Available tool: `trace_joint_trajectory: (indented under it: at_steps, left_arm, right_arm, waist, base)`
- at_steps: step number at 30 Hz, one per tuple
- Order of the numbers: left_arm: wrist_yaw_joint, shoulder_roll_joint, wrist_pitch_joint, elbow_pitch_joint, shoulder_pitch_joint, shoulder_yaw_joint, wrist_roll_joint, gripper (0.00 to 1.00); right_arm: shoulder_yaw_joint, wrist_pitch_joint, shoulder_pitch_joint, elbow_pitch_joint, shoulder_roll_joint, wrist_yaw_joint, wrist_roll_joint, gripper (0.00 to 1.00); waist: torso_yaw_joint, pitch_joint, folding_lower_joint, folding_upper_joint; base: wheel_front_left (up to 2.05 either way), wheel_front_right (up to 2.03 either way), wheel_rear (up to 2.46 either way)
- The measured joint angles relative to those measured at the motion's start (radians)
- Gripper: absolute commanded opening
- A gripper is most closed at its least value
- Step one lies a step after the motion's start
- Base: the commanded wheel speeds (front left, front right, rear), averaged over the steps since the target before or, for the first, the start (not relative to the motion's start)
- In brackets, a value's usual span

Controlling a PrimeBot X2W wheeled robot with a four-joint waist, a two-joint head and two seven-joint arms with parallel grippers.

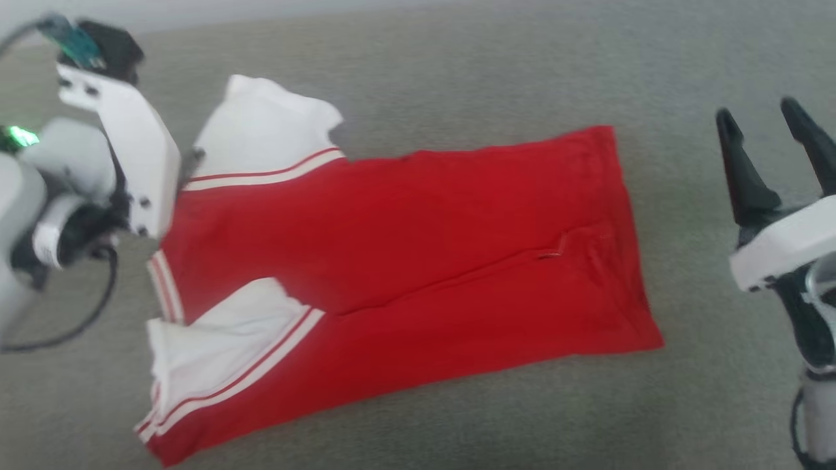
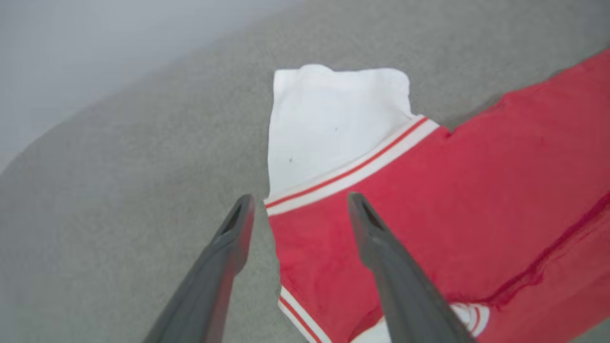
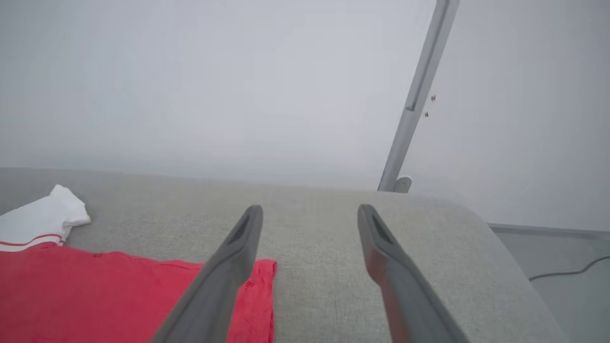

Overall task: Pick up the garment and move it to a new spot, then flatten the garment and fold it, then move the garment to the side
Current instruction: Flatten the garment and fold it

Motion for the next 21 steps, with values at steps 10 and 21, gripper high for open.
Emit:
trace_joint_trajectory:
  at_steps: [10,21]
  left_arm:
    - [-0.131,-0.079,-0.036,0.314,-0.166,0.013,0.037,1.0]
    - [-0.181,-0.12,-0.003,0.574,-0.254,0.005,0.041,1.0]
  right_arm:
    - [0.091,-0.224,-0.07,0.089,0.098,0.0,-0.081,1.0]
    - [0.141,-0.283,-0.109,0.146,0.127,0.0,-0.081,1.0]
  waist:
    - [-0.131,0.068,0.0,0.0]
    - [-0.208,0.157,0.0,0.0]
  base:
    - [0.0,0.0,0.0]
    - [0.0,0.0,0.0]
